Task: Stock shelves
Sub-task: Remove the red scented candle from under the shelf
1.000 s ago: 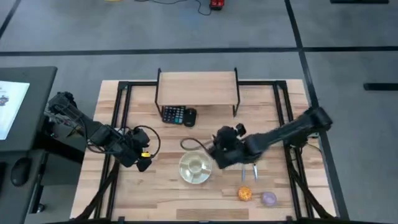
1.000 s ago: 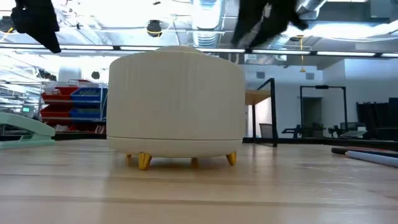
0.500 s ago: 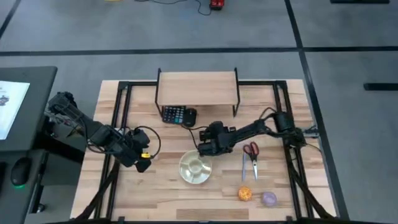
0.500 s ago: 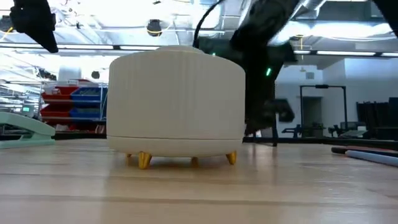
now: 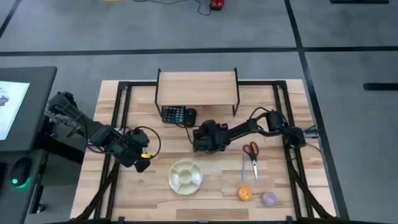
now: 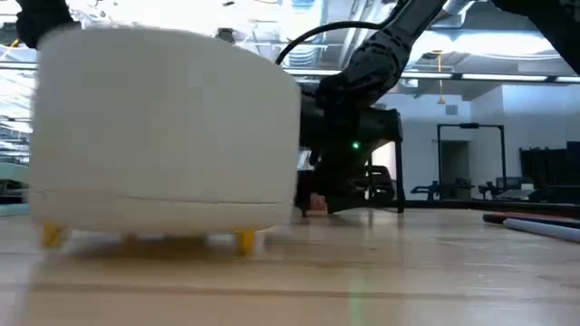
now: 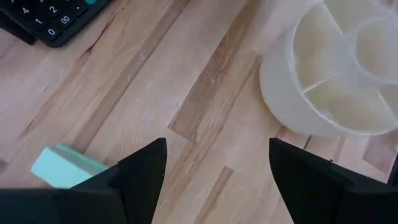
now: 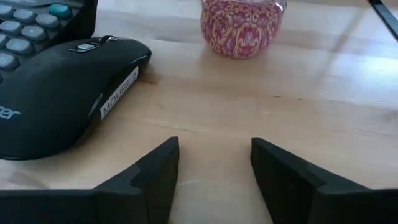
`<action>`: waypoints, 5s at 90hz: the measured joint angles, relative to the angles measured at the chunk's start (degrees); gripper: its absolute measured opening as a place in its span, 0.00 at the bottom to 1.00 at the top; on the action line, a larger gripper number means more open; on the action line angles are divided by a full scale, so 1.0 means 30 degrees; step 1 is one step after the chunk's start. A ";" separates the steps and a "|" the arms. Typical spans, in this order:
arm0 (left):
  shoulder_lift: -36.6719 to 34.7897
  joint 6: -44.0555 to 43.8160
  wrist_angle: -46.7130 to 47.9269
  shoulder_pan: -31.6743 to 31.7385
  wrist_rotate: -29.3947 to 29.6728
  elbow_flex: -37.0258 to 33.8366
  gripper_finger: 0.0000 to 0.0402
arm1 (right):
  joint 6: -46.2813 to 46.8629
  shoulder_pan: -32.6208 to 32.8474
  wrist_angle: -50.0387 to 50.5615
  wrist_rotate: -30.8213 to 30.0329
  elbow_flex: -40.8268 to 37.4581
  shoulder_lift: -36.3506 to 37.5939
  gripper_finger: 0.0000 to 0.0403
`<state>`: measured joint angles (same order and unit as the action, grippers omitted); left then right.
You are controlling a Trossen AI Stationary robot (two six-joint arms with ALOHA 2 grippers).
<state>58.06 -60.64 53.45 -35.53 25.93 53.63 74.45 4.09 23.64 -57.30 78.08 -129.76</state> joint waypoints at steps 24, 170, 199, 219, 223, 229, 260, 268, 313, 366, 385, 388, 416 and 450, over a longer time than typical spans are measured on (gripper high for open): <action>0.0000 0.0009 0.0013 -0.0007 -0.0044 0.0000 0.64 | -0.2030 -0.0307 0.0360 -0.0044 -0.0007 0.0136 0.44; 0.0000 0.0651 -0.0207 -0.0005 -0.0036 0.0000 0.64 | -0.3554 -0.3019 -0.6403 -0.3150 -0.1982 -0.1587 0.74; 0.0000 0.0634 -0.0383 -0.0005 -0.0036 0.0000 0.64 | -0.4366 -0.3248 -0.7644 -0.3357 -0.2011 -0.1609 0.74; 0.0000 0.0838 -0.0721 -0.0004 -0.0040 0.0000 0.64 | -0.4801 -0.3460 -0.8062 -0.3552 -0.1720 -0.1680 0.87; -0.0004 0.0838 -0.0732 0.0000 -0.0036 0.0000 0.64 | -0.5153 -0.3494 -0.8189 -0.3593 -0.1549 -0.1696 0.90; 0.0000 0.0838 -0.0736 -0.0003 -0.0036 0.0000 0.64 | -0.5983 -0.3667 -0.8369 -0.3412 -0.1242 -0.1714 0.93; 0.0000 0.0998 -0.1083 0.0000 -0.0007 0.0000 0.64 | -0.6685 -0.4752 -0.8548 -0.3502 -0.0823 -0.1769 0.94; -0.0007 0.0998 -0.1104 0.0000 0.0029 0.0000 0.64 | -0.6712 -0.4901 -0.8641 -0.3563 -0.0816 -0.1769 0.94; -0.0007 0.1161 -0.1151 0.0000 0.0109 0.0000 0.64 | -0.7431 -0.5279 -0.9950 -0.3801 -0.0838 -0.1806 0.93; -0.0007 0.1311 -0.1151 -0.0004 0.0113 0.0000 0.64 | -0.8062 -0.5288 -1.1384 -0.4880 -0.0845 -0.1813 0.93; -0.0007 0.1387 -0.1159 -0.0002 0.0109 0.0000 0.64 | -0.8082 -0.5348 -1.1401 -0.5113 -0.0831 -0.1511 0.93; -0.0007 0.1430 -0.1159 -0.0005 0.0109 0.0000 0.64 | -0.8178 -0.5402 -1.1411 -0.5086 -0.0831 -0.1483 0.93; -0.0005 0.1457 -0.1161 -0.0005 0.0109 0.0000 0.64 | -0.8470 -0.5856 -1.1510 -0.3233 -0.0823 -0.1398 0.93; 0.0000 0.1450 -0.1217 -0.0006 0.0036 0.0000 0.64 | -0.8492 -0.5861 -1.0804 -0.1929 -0.0794 -0.1369 0.75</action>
<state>58.06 -56.29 49.80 -35.55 26.04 53.63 48.97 -13.50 -8.77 -63.09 75.70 -133.86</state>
